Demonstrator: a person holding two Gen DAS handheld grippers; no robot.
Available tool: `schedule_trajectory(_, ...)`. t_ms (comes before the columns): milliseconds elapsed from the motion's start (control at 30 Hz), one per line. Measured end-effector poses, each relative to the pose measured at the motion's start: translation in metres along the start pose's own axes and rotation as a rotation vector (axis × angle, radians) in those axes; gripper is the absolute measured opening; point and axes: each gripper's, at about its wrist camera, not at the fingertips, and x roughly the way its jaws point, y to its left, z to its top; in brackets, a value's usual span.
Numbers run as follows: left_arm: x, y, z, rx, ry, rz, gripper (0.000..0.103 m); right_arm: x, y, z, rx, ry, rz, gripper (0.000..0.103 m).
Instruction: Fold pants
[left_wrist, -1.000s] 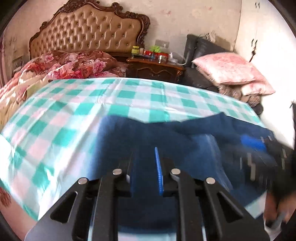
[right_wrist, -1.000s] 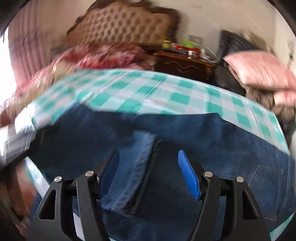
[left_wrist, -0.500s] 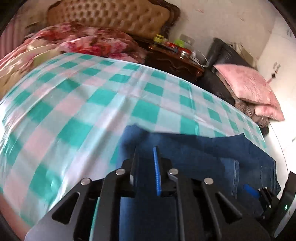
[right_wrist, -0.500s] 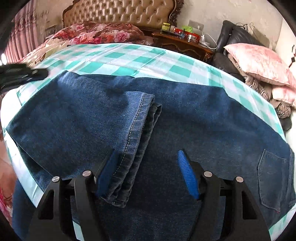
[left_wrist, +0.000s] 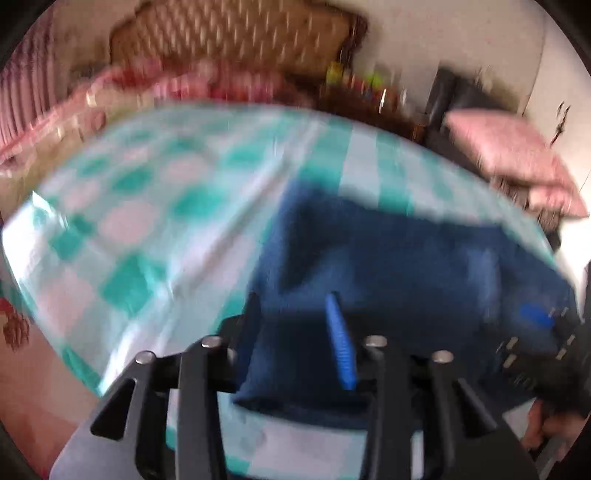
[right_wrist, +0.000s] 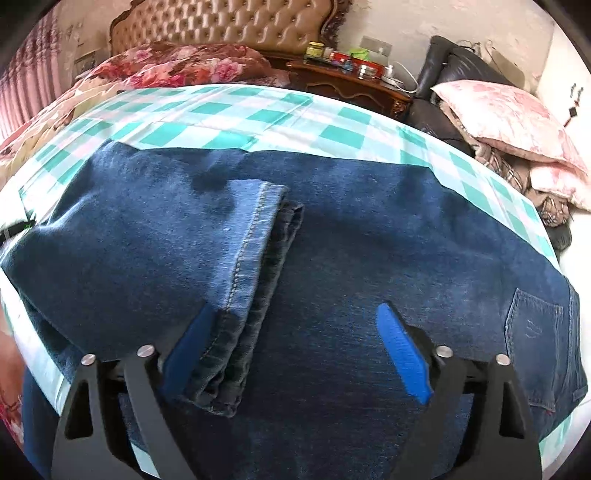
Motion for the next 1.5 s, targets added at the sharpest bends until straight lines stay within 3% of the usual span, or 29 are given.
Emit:
schedule_trajectory(100, -0.008, 0.014, -0.003, -0.087, -0.027, -0.058, 0.04, -0.002, -0.003, 0.002, 0.017, 0.014, 0.007, 0.088)
schedule_trajectory(167, -0.02, 0.021, -0.002, -0.116, -0.069, -0.073, 0.048, -0.011, -0.005, 0.005, 0.015, -0.015, -0.003, 0.088)
schedule_trajectory(267, -0.04, 0.021, 0.002, -0.114, -0.143, 0.04, 0.064, -0.037, -0.017, 0.013, 0.071, -0.135, -0.038, 0.088)
schedule_trajectory(367, -0.052, 0.02, 0.002, -0.135, -0.168, 0.021, 0.073, -0.044, -0.023, 0.021, 0.122, -0.173, -0.091, 0.088)
schedule_trajectory(533, -0.062, 0.0, 0.0, 0.046, -0.278, 0.202, 0.077, -0.052, -0.02, 0.032, 0.113, -0.222, -0.017, 0.088)
schedule_trajectory(567, -0.062, -0.001, 0.001, 0.047, -0.266, 0.202, 0.077, -0.053, -0.019, 0.034, 0.108, -0.232, -0.002, 0.088)
schedule_trajectory(600, -0.063, 0.001, 0.001, 0.028, -0.253, 0.139, 0.077, -0.053, -0.017, 0.035, 0.105, -0.235, -0.001, 0.088)
schedule_trajectory(633, -0.065, 0.002, 0.001, 0.012, -0.25, 0.093, 0.075, -0.052, -0.017, 0.037, 0.115, -0.228, -0.002, 0.089)
schedule_trajectory(733, -0.059, -0.003, 0.0, 0.031, -0.236, 0.082, 0.055, -0.046, -0.011, 0.038, 0.104, -0.187, 0.03, 0.089)
schedule_trajectory(833, -0.046, 0.004, -0.005, 0.004, -0.185, -0.034, 0.041, -0.042, 0.002, 0.029, 0.045, -0.167, 0.024, 0.084)
schedule_trajectory(933, -0.034, 0.004, -0.013, 0.026, -0.155, -0.035, 0.04, -0.034, 0.002, 0.021, 0.052, -0.13, 0.06, 0.077)
schedule_trajectory(1033, -0.009, 0.01, -0.021, 0.031, -0.048, 0.004, 0.039, -0.021, -0.003, 0.014, 0.068, -0.084, 0.057, 0.066)
schedule_trajectory(1167, -0.012, 0.011, -0.023, 0.059, -0.056, 0.029, 0.039, -0.006, -0.011, 0.005, 0.076, -0.026, 0.051, 0.06)
schedule_trajectory(1267, -0.022, 0.009, -0.003, 0.072, -0.106, -0.012, 0.038, -0.003, -0.014, 0.0, 0.082, -0.025, 0.068, 0.06)
schedule_trajectory(1333, -0.02, 0.0, 0.022, 0.106, -0.115, -0.001, 0.038, -0.003, -0.012, -0.001, 0.071, -0.029, 0.061, 0.06)
schedule_trajectory(1500, 0.022, -0.021, 0.084, 0.145, -0.026, -0.038, 0.029, -0.001, -0.014, 0.0, 0.084, -0.017, 0.069, 0.06)
